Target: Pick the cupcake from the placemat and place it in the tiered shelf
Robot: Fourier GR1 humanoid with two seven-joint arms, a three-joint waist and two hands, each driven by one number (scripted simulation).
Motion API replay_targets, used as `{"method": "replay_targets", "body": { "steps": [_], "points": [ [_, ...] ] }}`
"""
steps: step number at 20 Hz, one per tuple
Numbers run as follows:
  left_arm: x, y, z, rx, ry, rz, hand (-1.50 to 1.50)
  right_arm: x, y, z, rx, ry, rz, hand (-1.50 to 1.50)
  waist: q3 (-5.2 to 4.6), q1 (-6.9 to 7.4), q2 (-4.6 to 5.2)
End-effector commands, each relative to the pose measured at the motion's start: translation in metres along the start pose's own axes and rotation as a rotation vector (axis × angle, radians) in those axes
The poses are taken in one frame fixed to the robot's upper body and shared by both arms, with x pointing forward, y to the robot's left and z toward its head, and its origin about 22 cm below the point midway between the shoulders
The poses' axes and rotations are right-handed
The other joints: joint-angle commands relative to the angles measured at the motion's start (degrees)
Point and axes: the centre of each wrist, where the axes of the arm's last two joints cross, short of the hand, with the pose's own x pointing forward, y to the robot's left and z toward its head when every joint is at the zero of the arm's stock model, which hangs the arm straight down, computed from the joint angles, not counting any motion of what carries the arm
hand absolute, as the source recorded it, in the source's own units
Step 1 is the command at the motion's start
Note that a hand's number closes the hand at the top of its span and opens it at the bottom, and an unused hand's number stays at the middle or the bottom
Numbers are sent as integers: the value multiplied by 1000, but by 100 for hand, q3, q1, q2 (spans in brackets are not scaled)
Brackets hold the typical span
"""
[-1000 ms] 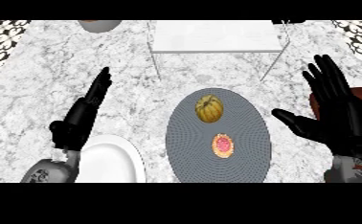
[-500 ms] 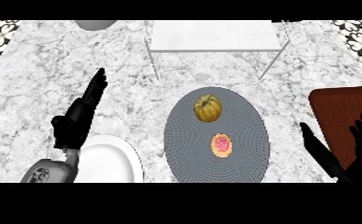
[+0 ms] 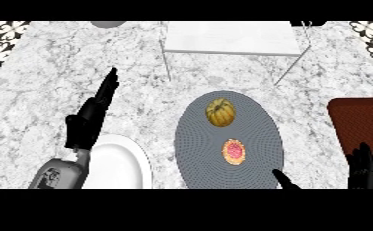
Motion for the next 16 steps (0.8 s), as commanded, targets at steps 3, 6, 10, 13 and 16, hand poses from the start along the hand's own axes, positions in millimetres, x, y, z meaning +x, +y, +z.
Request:
{"method": "replay_targets", "body": {
  "steps": [3,6,10,13,16],
  "points": [
    [-13,-17,8,-11,-15,-7,0,38,-13,10,111,45,159,-150,-17,113,28],
    [8,0,-6,-3,-22,1,0,61,-23,12,167,106,243,-150,-18,109,21],
    [8,1,-19,-37,-16,-6,0,73,-20,7,319,145,435,-150,-34,210,83],
    [4,-18,-16,-19,-23,-3,0,85,-18,17,391,195,580,-150,-42,216,73],
    [1,-10,-12,-32,-22,-13,0,100,-11,6,381,256,684,-150,-33,286,64]
  ]
}}
